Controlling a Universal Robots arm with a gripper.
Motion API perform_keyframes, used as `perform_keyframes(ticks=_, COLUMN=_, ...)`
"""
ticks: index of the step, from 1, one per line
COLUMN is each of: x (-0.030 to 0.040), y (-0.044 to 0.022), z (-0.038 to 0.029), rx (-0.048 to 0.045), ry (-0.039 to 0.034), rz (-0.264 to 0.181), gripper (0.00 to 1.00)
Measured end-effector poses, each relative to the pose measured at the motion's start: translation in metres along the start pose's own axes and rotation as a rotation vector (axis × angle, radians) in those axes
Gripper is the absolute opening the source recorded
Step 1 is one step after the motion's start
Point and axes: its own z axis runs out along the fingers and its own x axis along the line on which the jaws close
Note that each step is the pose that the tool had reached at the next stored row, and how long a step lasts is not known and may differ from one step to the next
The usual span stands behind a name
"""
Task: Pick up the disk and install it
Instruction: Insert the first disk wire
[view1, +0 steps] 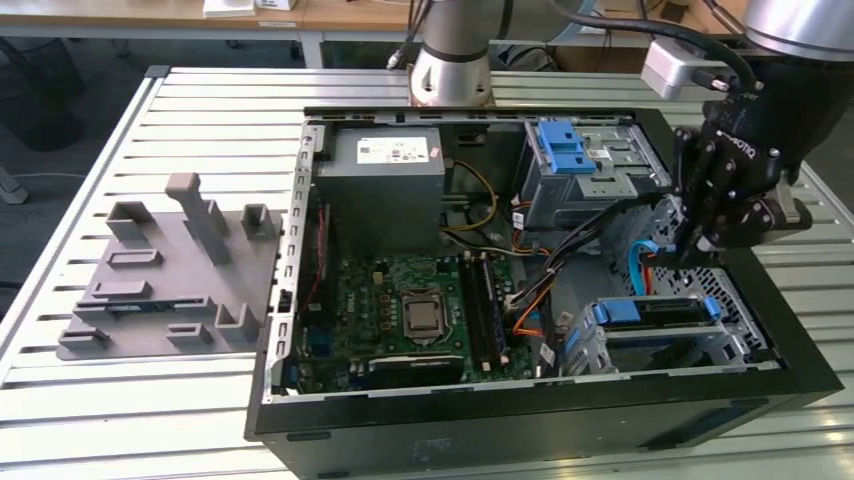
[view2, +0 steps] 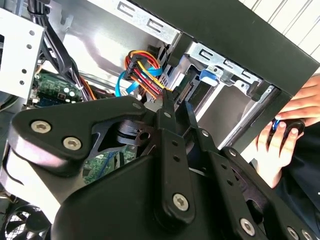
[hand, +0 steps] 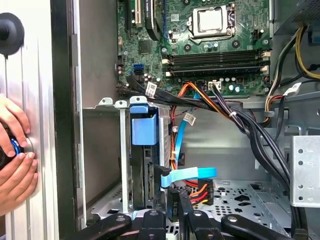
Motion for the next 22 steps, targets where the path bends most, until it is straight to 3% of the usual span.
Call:
perform_keyframes(ticks=10, x=-0.0077, y=0.0006, z=-0.0020, rx=0.0001, ry=0.0010, rz=0.000, gripper=0.25)
perform_keyframes(ticks=11, x=-0.0078, y=0.0006, z=-0.0019, rx=0.0002, ry=0.0063, rz=0.000, gripper=0.25)
perform_keyframes(ticks=14, x=-0.0081, y=0.0006, z=-0.0010, rx=0.0015, ry=0.0353, rz=0.000, gripper=0.25)
perform_keyframes(ticks=15, x=-0.0082, y=0.0007, z=-0.0005, rx=0.0017, ry=0.0409, rz=0.000, gripper=0.25)
perform_keyframes(ticks=22, x=-0.0094, y=0.0008, z=0.0044, rx=0.0018, ry=0.0457, rz=0.000, gripper=0.25)
